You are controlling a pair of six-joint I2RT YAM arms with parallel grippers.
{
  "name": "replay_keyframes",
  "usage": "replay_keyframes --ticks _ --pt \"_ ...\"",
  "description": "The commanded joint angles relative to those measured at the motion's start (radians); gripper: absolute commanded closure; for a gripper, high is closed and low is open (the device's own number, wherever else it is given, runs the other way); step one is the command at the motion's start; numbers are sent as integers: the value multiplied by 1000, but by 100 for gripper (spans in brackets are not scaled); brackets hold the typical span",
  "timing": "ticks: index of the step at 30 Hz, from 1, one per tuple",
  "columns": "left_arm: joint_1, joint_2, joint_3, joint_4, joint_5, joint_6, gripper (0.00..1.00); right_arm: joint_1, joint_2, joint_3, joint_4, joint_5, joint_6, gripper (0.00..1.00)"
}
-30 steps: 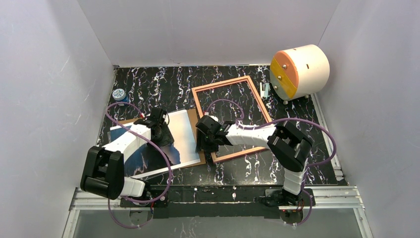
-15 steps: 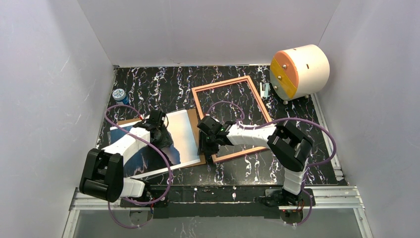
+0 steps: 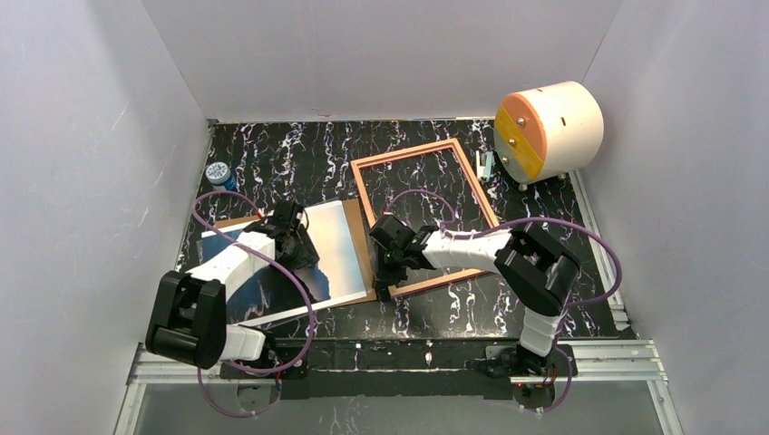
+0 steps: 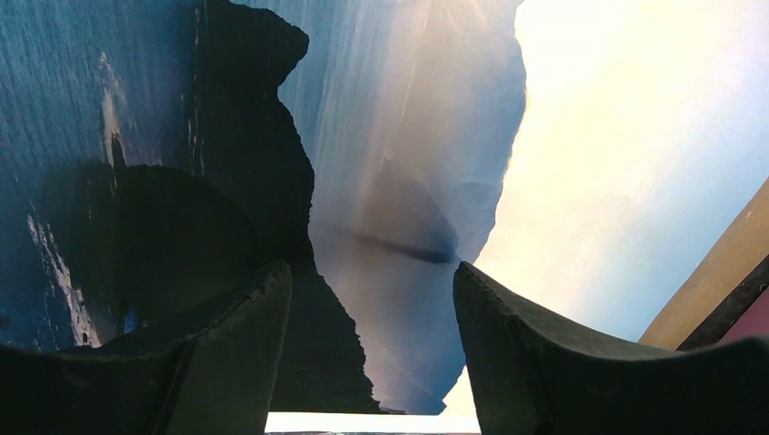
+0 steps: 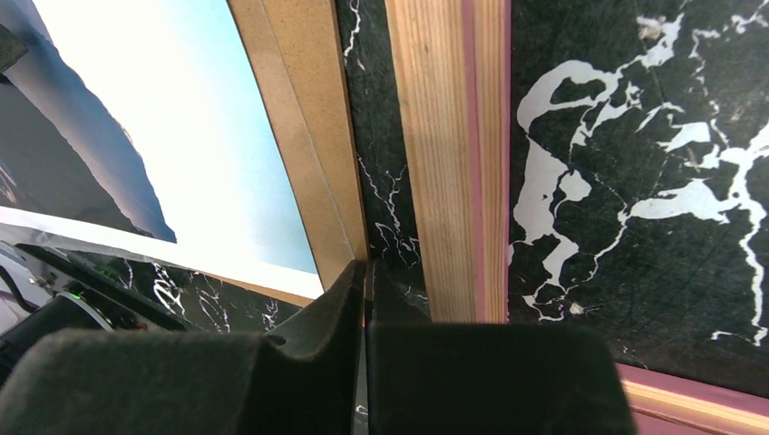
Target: Put the photo into the frame
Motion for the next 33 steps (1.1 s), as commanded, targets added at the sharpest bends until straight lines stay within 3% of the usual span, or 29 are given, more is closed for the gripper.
replay_keyframes --ticks 1,7,16,17,21,23,27,33 --pt "-2 11 11 -53 42 6 35 17 8 -49 6 -33 -4 92" --pt "-2 6 64 -65 27 38 30 17 -37 -72 13 -25 -34 98" --pt "17 48 166 -83 -35 88 25 26 -162 -61 20 62 -65 99" --pt "31 58 184 -89 -42 100 24 32 -177 -64 30 65 -65 96" --pt "121 123 263 -94 -20 172 19 74 -209 -86 92 67 -12 65" --pt "177 176 312 -107 7 216 18 98 -213 -115 161 43 43 56" --pt "242 290 387 -121 51 294 18 156 -190 -181 351 -22 190 46" --pt "264 419 522 -104 82 369 16 208 -98 -147 354 -32 268 38"
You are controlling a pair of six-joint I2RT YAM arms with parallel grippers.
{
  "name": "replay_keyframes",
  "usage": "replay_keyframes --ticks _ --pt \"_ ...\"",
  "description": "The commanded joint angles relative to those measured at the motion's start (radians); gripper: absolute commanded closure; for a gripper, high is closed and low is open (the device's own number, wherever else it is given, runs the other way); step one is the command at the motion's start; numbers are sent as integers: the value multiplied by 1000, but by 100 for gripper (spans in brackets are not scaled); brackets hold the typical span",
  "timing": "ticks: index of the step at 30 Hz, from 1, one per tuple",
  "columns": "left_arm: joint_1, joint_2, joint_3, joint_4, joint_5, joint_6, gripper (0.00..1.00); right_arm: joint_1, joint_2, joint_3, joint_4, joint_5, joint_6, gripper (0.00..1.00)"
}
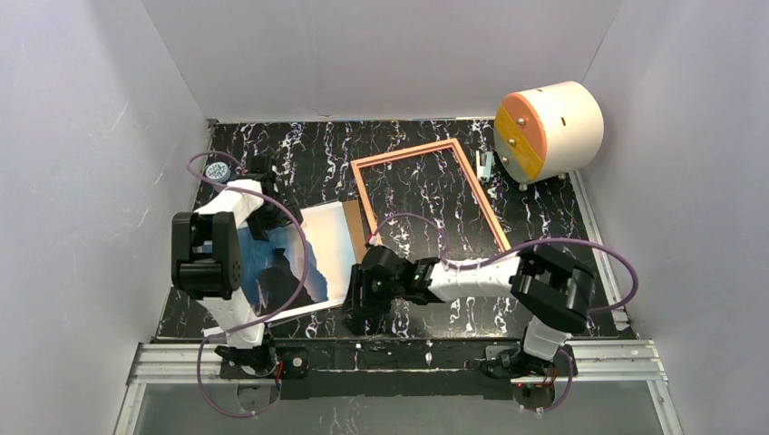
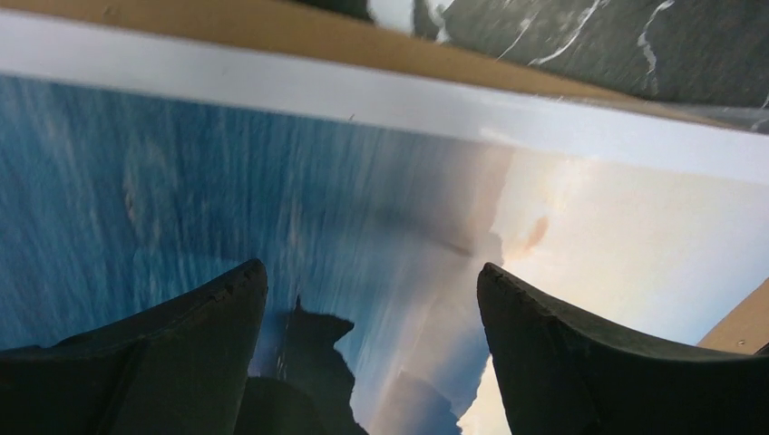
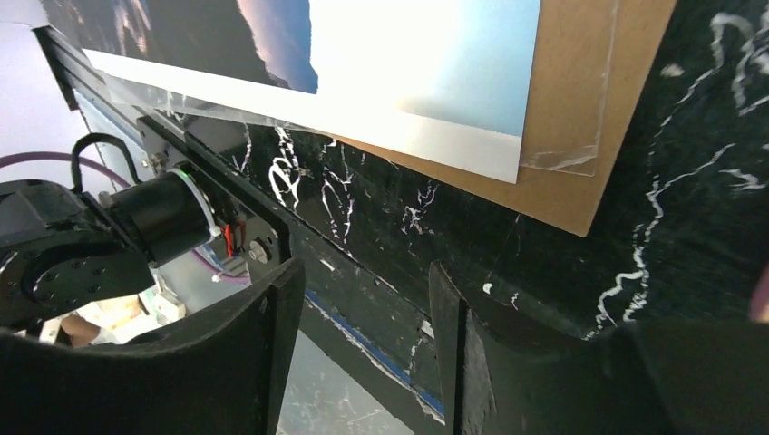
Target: Put the photo into the frame
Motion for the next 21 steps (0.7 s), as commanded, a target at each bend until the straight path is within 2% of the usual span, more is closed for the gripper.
replay_keyframes --ticks 1,4,9,11,17,21 --pt "12 61 130 -19 52 78 15 23 61 27 60 -5 96 38" --pt "17 106 224 -30 115 85 14 12 124 54 29 -10 105 36" --pt "17 134 313 -31 102 131 12 -45 184 90 -3 21 59 36" --pt "53 154 341 -34 64 145 11 -84 200 108 -17 50 31 36" --pt "68 179 366 -18 31 129 9 -223 265 145 101 33 -90 36" --pt "69 165 349 -30 -18 102 9 -282 367 247 162 -29 -187 36"
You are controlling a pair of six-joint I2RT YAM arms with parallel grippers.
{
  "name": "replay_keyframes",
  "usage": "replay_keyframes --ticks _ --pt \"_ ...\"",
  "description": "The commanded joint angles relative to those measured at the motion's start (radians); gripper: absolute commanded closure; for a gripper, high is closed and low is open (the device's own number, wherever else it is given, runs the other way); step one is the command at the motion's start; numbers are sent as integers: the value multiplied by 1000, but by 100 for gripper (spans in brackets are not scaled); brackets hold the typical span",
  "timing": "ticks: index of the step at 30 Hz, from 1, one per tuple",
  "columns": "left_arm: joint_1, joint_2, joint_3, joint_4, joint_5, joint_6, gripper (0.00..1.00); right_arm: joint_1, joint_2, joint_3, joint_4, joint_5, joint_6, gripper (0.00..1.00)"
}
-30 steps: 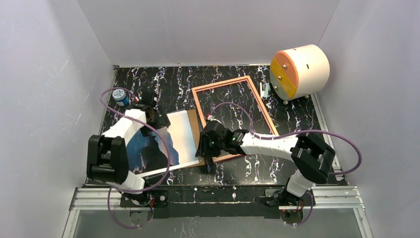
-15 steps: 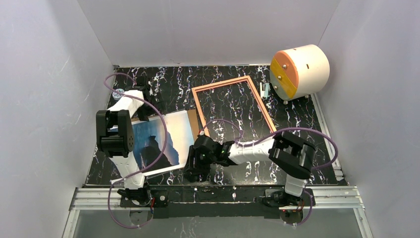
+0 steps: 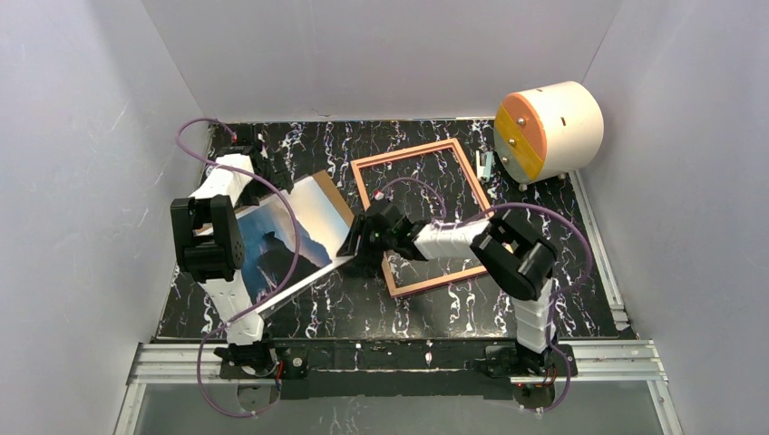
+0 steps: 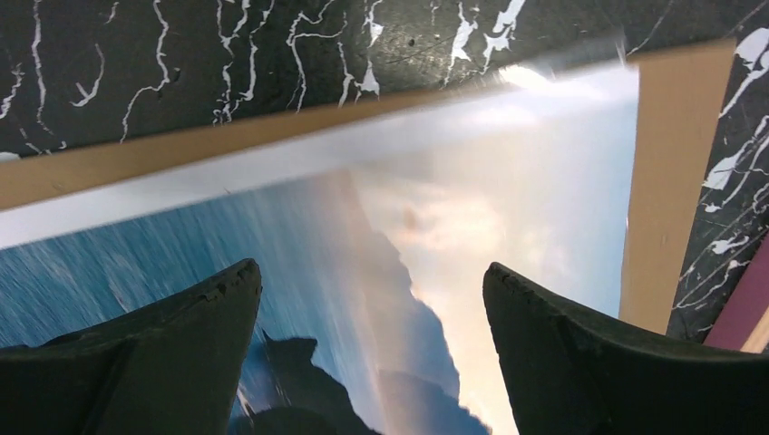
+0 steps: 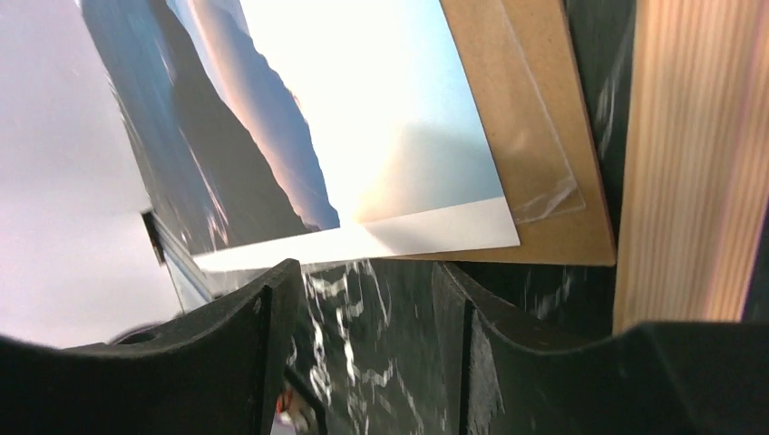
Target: Put the photo into the frame
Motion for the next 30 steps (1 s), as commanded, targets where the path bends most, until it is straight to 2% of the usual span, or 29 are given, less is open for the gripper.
replay_keyframes --ticks 1,6,12,15,17,21,25,30 --pt "0 -24 -3 -36 -83 -25 9 -57 140 111 42 13 -183 36" --pt "5 -54 -45 -83 -184 -35 9 -89 253 259 79 -18 -291 36" --pt "18 -69 -114 -76 -150 -29 9 -106 365 465 71 -49 -414 34" --pt "23 -85 -144 -77 -149 -38 9 -110 314 462 43 -101 -332 33" --pt "26 -99 -160 -71 -159 -49 12 -105 255 391 13 -113 -219 32" --pt "32 -103 -188 -70 -175 -84 31 -59 175 263 24 -133 -59 32" --pt "32 -97 -225 -89 -235 -120 40 18 203 266 54 -156 8 38" --pt "34 -76 -262 -106 -294 -151 47 95 283 297 71 -101 124 47"
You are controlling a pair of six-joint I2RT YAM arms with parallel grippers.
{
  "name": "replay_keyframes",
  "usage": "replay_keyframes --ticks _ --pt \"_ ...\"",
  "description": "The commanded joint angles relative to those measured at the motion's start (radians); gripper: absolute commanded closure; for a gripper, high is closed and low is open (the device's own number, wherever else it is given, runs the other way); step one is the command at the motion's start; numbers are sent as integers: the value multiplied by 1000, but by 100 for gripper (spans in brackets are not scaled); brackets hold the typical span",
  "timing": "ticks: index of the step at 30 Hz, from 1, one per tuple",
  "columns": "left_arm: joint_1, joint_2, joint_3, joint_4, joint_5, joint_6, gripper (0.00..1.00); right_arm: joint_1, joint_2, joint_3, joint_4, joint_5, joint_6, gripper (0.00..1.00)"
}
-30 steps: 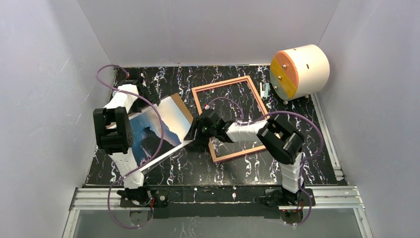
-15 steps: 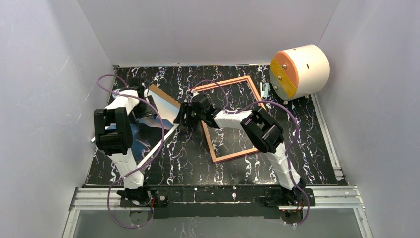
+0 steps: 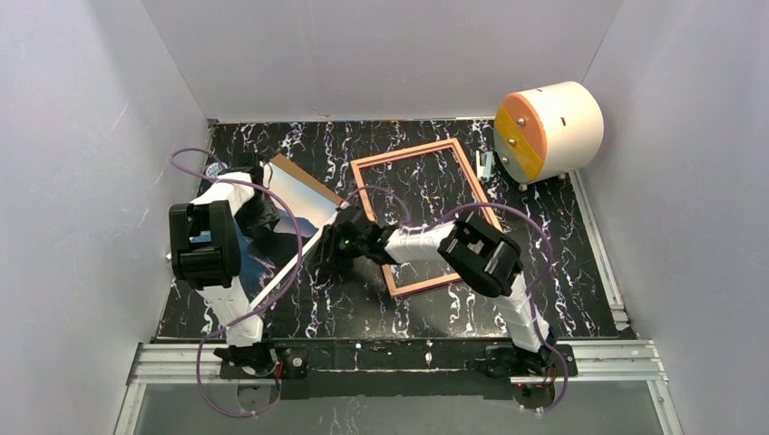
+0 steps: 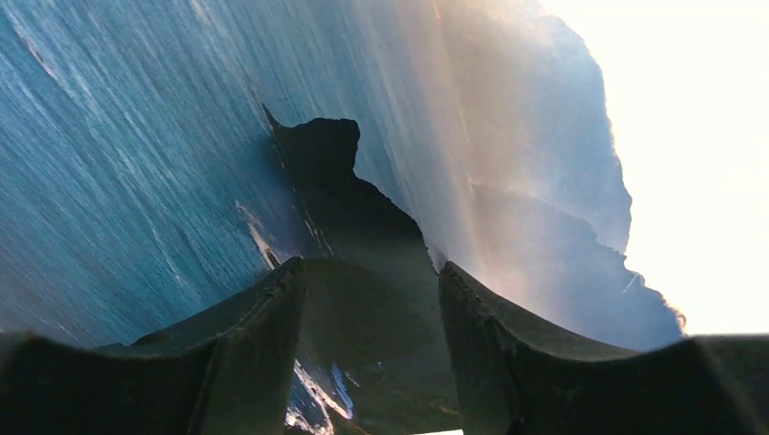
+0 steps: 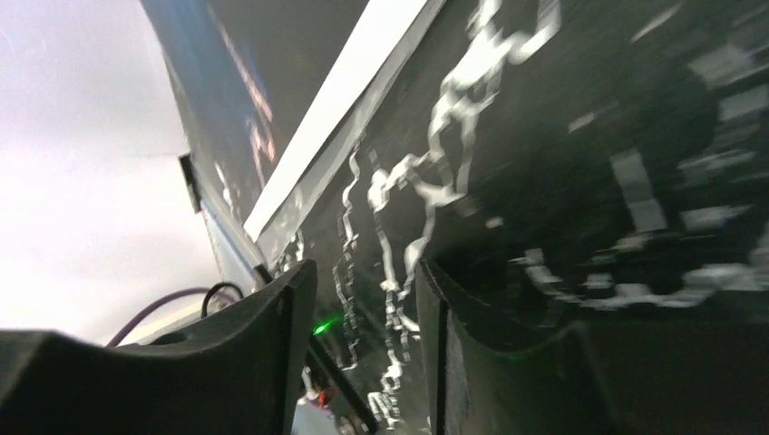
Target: Put the photo into the frame
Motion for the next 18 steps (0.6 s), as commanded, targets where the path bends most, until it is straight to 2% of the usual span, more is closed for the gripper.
replay_keyframes --ticks 1,5,11,18 --pt "9 -14 -42 -47 -97 -37 49 58 67 34 17 45 143 50" --pt "10 21 -46 -64 -94 -40 49 96 79 17 33 193 195 49" --pt "11 57 -45 -78 -84 -42 49 110 165 70 20 215 295 46" --pt "12 103 -25 -101 -62 -33 49 121 216 159 -177 207 416 44"
